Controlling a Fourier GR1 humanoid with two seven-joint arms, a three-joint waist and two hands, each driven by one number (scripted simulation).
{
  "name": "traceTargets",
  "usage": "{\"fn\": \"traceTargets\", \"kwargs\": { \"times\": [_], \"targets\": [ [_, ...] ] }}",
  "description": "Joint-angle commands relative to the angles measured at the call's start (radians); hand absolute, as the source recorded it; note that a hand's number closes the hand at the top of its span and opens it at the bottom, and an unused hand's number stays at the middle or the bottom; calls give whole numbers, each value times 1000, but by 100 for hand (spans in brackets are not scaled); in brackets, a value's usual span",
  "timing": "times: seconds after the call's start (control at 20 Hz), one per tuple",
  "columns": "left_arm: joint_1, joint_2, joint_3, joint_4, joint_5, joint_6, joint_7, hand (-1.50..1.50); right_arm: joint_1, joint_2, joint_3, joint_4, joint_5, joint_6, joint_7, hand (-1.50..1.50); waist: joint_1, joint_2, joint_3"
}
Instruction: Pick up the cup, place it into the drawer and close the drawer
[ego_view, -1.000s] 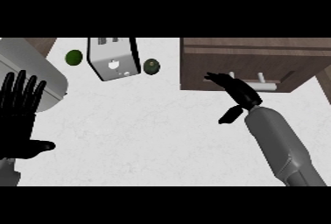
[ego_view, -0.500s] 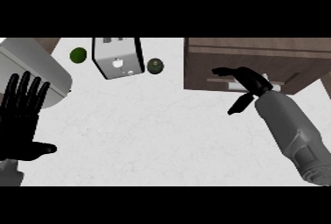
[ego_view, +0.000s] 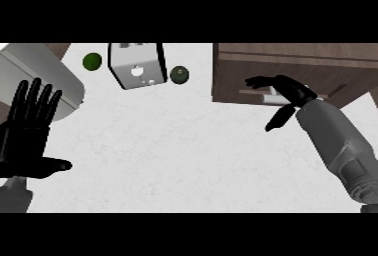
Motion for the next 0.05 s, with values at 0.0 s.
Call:
{"fn": "traceTargets", "kwargs": {
  "times": [0.0],
  "targets": [
    [-20,1,8,36,-12,-9,-4,-150,-60,-64,-26,40,3,-59,71,-150,13,31,8]
  ]
}}
